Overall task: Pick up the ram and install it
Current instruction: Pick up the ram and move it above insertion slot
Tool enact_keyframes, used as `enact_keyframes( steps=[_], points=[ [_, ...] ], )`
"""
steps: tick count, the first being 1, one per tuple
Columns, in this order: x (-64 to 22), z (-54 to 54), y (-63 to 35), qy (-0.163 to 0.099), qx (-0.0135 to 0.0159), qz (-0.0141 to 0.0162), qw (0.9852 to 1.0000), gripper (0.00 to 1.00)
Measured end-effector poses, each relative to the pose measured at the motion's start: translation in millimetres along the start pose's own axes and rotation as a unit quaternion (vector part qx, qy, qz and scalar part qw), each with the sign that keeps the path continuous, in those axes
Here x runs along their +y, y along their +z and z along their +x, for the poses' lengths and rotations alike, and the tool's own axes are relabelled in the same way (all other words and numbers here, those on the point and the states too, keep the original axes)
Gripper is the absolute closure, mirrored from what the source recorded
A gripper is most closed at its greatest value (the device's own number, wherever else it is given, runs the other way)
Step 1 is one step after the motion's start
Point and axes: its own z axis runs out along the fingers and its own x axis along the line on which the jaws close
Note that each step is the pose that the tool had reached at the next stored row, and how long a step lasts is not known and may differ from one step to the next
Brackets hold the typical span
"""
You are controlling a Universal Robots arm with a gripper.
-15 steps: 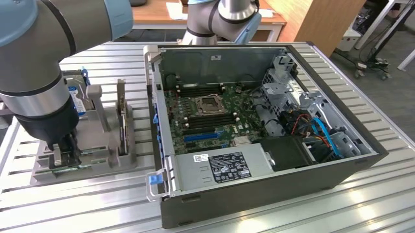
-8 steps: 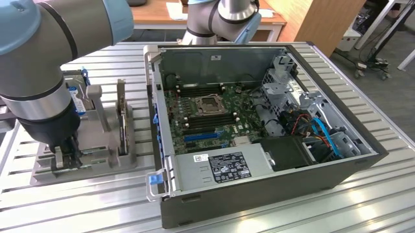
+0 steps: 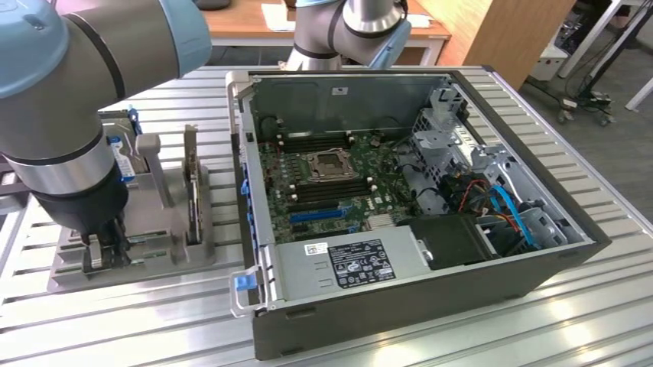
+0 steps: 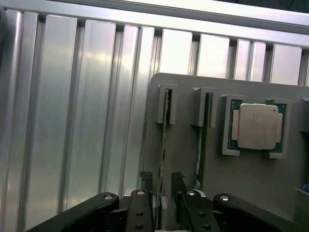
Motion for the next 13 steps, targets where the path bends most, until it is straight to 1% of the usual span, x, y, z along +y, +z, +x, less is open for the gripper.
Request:
enact_keyframes(
  steps=[6,11,13],
  points=[
    [-0.2,0.1,4.7,0.0,0.0,0.0,1.0,0.71],
    [-0.3,0.1,5.1,0.0,0.0,0.0,1.0,0.71],
    [-1.8,0.2,5.3,0.0,0.0,0.0001,1.0,0.71]
  ],
)
